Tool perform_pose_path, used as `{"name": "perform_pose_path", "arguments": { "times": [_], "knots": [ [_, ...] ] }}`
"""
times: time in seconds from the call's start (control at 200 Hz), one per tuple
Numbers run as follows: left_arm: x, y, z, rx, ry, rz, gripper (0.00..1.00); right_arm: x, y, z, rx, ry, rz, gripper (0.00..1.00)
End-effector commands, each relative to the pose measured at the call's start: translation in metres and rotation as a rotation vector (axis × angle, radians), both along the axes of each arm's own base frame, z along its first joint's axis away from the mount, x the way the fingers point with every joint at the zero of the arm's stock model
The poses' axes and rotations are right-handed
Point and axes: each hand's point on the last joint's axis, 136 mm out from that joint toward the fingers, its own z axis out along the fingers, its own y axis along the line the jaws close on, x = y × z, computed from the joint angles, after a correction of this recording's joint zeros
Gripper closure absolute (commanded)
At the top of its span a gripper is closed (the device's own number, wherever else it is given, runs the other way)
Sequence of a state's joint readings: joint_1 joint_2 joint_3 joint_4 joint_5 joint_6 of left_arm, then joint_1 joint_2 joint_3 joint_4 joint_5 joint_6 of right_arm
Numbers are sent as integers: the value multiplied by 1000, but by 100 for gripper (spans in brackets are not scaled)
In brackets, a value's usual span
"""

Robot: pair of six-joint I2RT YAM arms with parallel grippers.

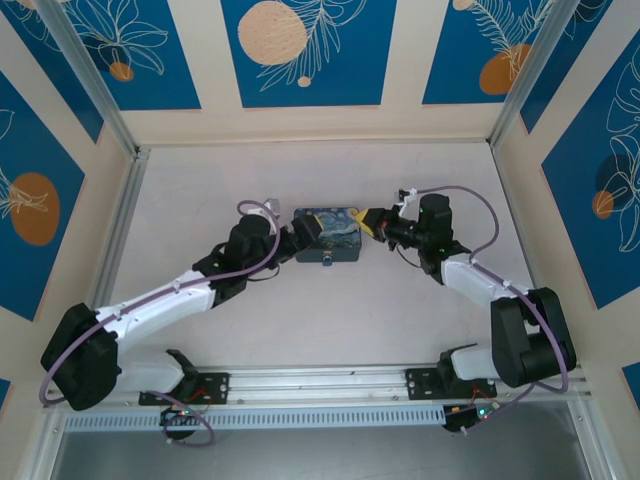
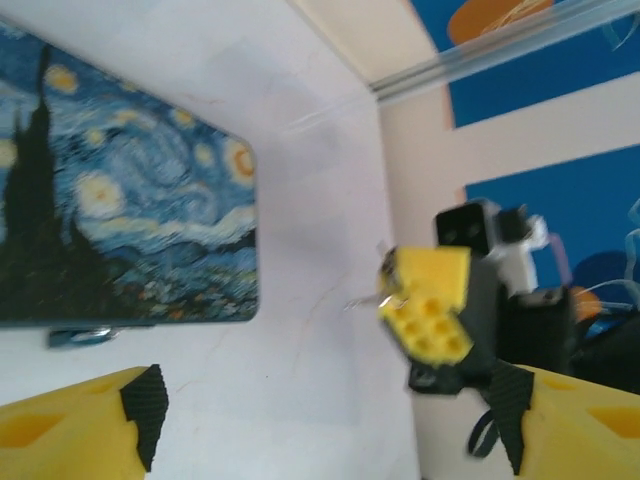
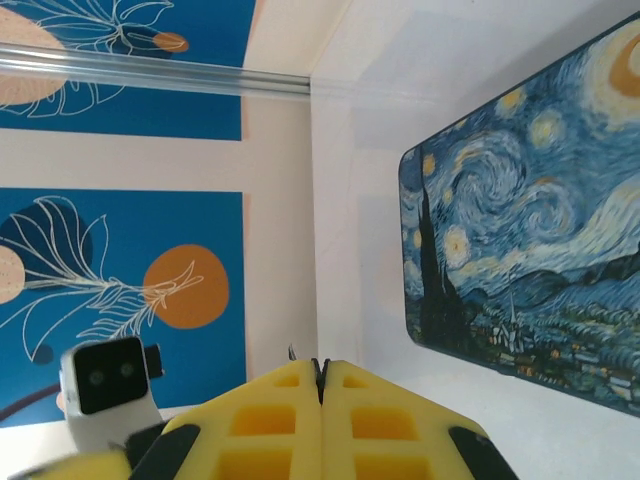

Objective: Unlock the padlock with the key

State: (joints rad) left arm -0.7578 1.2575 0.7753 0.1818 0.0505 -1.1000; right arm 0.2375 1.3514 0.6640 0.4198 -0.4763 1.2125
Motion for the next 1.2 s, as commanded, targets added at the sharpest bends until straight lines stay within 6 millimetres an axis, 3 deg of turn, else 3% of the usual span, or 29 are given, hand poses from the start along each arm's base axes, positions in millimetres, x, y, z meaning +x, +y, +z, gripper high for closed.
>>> {"name": "perform_pose_path", "arguments": {
  "times": [0.0, 0.35, 0.825, 1.195],
  "knots": [
    [-22, 1, -37, 245, -21, -192, 12, 5, 6, -2, -19, 14, 63, 100],
    [-24, -20, -99, 422, -56, -373, 12, 30, 18, -40, -30, 110, 89, 100],
    [0, -52, -138, 464, -159, -418, 18, 38, 19, -64, -40, 180, 101, 100],
    [26, -61, -158, 503, -261, -339, 25, 44, 18, -72, -40, 203, 100, 100]
  ]
}}
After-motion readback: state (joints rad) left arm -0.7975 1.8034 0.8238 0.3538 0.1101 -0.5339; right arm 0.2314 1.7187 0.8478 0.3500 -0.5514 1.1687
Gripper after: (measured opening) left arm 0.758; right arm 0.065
